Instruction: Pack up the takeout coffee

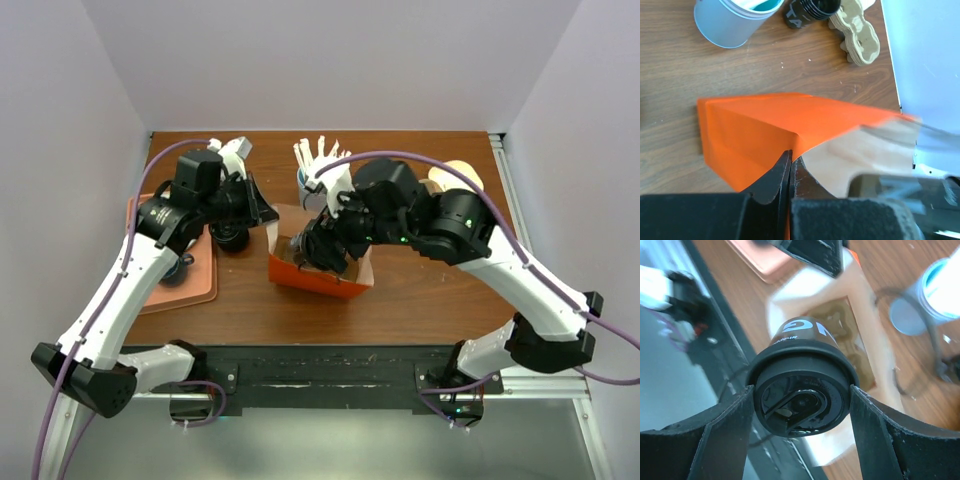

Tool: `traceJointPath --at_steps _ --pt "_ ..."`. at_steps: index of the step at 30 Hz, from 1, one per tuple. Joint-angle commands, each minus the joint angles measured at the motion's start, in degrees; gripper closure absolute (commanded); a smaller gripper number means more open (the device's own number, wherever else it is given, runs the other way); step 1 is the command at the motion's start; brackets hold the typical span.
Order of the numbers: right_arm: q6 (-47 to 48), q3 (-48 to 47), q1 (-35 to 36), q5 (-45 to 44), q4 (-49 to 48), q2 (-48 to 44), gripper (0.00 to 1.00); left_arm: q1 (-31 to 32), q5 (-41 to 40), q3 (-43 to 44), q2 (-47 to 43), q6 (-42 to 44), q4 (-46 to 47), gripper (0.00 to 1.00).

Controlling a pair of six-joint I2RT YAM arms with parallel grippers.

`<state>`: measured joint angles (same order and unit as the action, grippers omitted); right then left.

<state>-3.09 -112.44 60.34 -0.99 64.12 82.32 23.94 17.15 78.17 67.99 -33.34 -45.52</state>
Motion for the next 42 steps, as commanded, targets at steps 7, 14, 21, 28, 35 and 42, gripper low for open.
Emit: traceJointPath --at_steps 7,14,21,28,35,42 --pt "7.7 3.2 3.3 -15.3 0.5 1.5 0.54 4.8 1.5 -6.0 -5.2 4.0 9.6 1.00" --pt "12.3 14.0 4.8 -16.3 -6.3 -1.9 0.54 5.6 2.9 -9.8 -8.4 5.7 17.5 1.00" --pt "14.2 19.9 5.6 -17.2 -9.3 -2.7 0.54 5.5 1.0 -10.0 -9.1 7.5 19.8 1.00" --pt "18.8 27.8 5.7 -20.5 -19.9 -3.1 0.56 6.0 -4.1 -23.6 -18.1 10.6 29.2 1.00" --pt "23.0 29.7 5.5 -19.8 -21.0 -1.2 0.55 6.3 -0.3 -26.1 -19.6 10.9 30.5 1.00" --pt "22.8 38.9 5.5 -17.9 -22.9 -5.9 0.54 6.3 0.4 -25.4 -20.0 11.8 31.6 1.00"
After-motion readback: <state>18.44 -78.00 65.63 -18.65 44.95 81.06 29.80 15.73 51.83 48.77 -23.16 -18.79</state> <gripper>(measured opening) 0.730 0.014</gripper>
